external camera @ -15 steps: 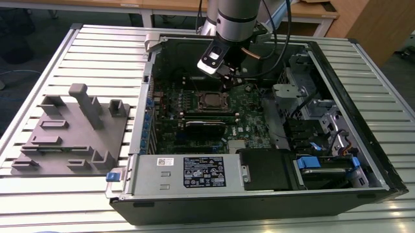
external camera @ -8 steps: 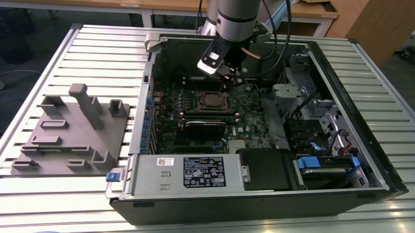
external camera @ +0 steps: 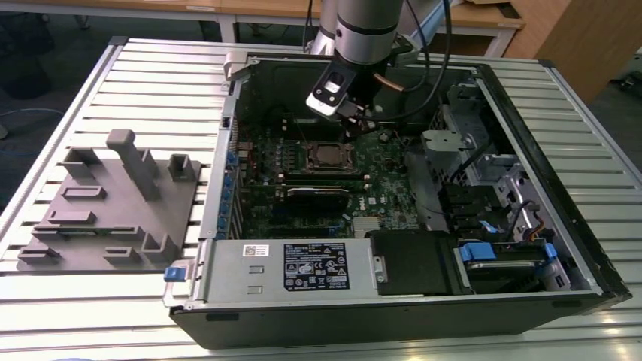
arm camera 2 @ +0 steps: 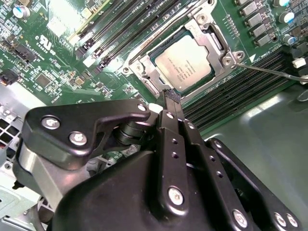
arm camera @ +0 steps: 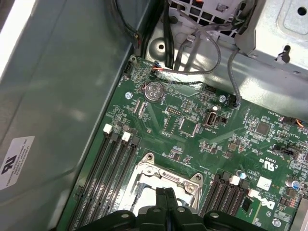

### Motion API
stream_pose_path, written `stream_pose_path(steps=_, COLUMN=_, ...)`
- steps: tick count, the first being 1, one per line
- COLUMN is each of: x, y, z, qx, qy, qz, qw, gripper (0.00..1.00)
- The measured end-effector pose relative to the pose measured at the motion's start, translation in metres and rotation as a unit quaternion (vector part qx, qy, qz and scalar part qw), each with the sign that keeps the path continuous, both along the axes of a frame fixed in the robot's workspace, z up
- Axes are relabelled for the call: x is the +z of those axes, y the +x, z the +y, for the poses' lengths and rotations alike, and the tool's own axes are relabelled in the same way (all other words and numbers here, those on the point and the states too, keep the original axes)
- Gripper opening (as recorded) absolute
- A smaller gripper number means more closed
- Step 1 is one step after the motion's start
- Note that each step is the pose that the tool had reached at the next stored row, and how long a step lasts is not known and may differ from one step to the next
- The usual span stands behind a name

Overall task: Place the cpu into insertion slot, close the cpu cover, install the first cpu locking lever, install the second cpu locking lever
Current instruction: 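Close the cpu cover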

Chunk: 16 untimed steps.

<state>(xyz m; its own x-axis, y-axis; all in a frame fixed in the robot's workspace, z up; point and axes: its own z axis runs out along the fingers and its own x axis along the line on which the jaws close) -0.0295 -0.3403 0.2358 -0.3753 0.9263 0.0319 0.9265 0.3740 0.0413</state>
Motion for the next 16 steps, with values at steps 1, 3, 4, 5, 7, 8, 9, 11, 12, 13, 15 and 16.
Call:
stream_pose_path(steps=1, x=0.0, y=0.0, z=0.0, qx=0.002, qy=0.0, qz=0.0, qw=1.0, gripper=0.11)
stream_pose_path(steps=3, x=0.0, y=0.0, z=0.0, qx=0.007, qy=0.0, qz=0.0, qw=0.99998, gripper=0.11)
stream_pose_path(steps=4, x=0.0, y=0.0, z=0.0, qx=0.01, qy=0.0, qz=0.0, qw=0.99995, gripper=0.11)
stream_pose_path(steps=5, x=0.0, y=0.0, z=0.0, qx=0.013, qy=0.0, qz=0.0, qw=0.99992, gripper=0.11)
stream_pose_path(steps=7, x=0.0, y=0.0, z=0.0, qx=0.018, qy=0.0, qz=0.0, qw=0.99983, gripper=0.11)
stream_pose_path(steps=8, x=0.0, y=0.0, z=0.0, qx=0.021, qy=0.0, qz=0.0, qw=0.99977, gripper=0.11)
stream_pose_path(steps=9, x=0.0, y=0.0, z=0.0, qx=0.024, qy=0.0, qz=0.0, qw=0.9997, gripper=0.11)
stream_pose_path(steps=11, x=0.0, y=0.0, z=0.0, qx=0.031, qy=0.0, qz=0.0, qw=0.99952, gripper=0.11)
stream_pose_path(steps=12, x=0.0, y=0.0, z=0.0, qx=0.034, qy=0.0, qz=0.0, qw=0.99941, gripper=0.11)
stream_pose_path(steps=13, x=0.0, y=0.0, z=0.0, qx=0.037, qy=0.0, qz=0.0, qw=0.9993, gripper=0.11)
stream_pose_path(steps=15, x=0.0, y=0.0, z=0.0, qx=0.044, qy=0.0, qz=0.0, qw=0.99905, gripper=0.11)
stream_pose_path(steps=16, x=0.0, y=0.0, z=0.0, qx=0.047, qy=0.0, qz=0.0, qw=0.99891, gripper=0.11)
